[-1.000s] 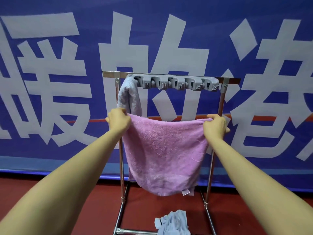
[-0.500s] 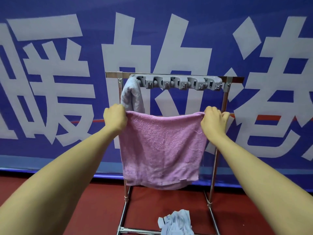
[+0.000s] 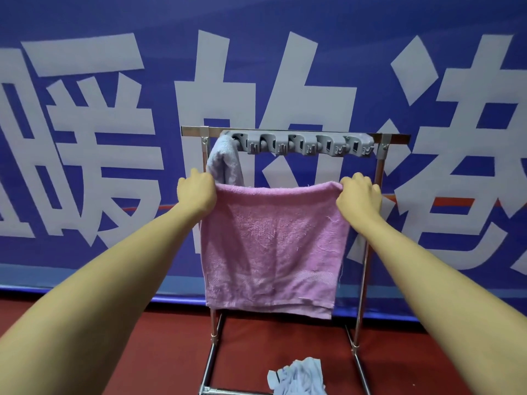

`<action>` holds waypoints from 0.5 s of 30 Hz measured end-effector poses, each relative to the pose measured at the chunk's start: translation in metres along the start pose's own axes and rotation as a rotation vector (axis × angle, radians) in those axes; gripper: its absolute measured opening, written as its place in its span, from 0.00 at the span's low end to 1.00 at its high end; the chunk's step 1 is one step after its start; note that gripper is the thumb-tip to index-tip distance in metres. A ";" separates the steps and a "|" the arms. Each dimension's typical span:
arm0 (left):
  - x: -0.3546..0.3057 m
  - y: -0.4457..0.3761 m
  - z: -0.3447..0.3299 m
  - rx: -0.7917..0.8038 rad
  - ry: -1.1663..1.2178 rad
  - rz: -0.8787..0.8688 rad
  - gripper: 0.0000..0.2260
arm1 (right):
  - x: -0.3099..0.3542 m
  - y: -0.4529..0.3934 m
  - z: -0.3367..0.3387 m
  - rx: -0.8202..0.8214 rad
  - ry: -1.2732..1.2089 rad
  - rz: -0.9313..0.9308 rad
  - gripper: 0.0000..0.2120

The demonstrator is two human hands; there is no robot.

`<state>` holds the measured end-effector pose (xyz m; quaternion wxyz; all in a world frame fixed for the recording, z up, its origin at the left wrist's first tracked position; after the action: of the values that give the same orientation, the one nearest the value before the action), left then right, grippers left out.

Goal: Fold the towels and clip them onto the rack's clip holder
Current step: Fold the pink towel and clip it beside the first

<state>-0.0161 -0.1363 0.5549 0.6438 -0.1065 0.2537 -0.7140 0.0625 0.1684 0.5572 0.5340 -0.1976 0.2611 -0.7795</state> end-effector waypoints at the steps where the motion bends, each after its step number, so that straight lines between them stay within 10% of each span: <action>1: -0.001 0.001 -0.001 0.006 -0.022 -0.014 0.10 | 0.000 0.000 -0.001 0.013 0.056 0.014 0.12; 15: 0.000 0.003 0.007 -0.096 -0.049 -0.059 0.08 | -0.011 0.001 0.001 -0.046 0.004 -0.028 0.08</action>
<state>-0.0106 -0.1379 0.5593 0.6226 -0.1623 0.2686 -0.7168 0.0673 0.1786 0.5570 0.5179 -0.2117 0.2773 -0.7811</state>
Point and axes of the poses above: each hand's wrist, its own y-axis away from the middle knuckle, its own z-axis out of the back of the hand, x = y × z, the point moved 7 cm from there along -y, towards the middle knuckle, and after that the axes turned 6 degrees about y, right-handed, at the moved point
